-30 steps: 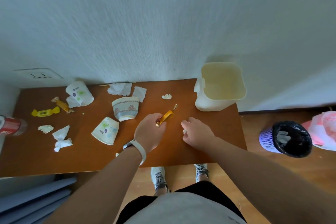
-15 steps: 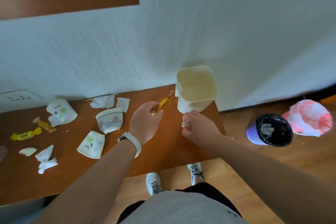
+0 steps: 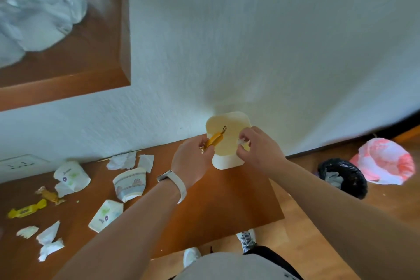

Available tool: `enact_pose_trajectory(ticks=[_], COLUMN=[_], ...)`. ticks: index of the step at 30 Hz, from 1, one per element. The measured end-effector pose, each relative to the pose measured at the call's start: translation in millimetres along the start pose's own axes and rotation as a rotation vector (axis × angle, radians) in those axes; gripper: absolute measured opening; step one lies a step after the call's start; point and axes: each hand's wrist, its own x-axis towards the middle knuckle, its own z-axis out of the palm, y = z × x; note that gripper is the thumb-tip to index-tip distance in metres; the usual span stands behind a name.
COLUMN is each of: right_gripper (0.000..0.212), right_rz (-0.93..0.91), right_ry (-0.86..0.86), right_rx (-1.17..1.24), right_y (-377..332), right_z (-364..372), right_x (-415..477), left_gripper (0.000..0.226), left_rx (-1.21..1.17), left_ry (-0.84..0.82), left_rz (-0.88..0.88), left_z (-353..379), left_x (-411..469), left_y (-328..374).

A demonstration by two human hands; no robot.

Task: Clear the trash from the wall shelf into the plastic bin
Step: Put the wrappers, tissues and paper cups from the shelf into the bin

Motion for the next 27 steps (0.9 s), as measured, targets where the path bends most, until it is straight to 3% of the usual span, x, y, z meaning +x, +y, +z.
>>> enact_pose_trajectory(ticks=[11,16,19,23,27], right_gripper=[0.028,0.032,0.035,0.037,0.037], right_rz=[-0.111,-0.139,-0.16,-0.227,-0.33], right_ry=[-0.159,-0.114,-0.059,-0.074,-0.102], right_rx=[-0.155,-0.217,-0.236,-0.287,-0.296], right_y=[20.3,14.2,4.6,-14.0,-42.1], right_z=[-7.8,-11.2,-12.1,-7.3,6.8], right_x=[24.7,28.1,27.5,24.5,22.1], left_gripper=[0.013,0.022,0.017,0.033,0.032], left_rx=[0.1,0.076,0.072,0.151,0.257], left_ry=[-0.041,-0.02,-0.039,-0.034,0.03], left_rz=[-0.068,-0.089,-0.059,0.017,0.057], left_z=[14.8,12.8,5.5,-10.4,-26.6], left_x=[16.4,17.7,15.2,2.3,-15.8], left_y=[12.7,11.9,3.5,-13.6,-43.3])
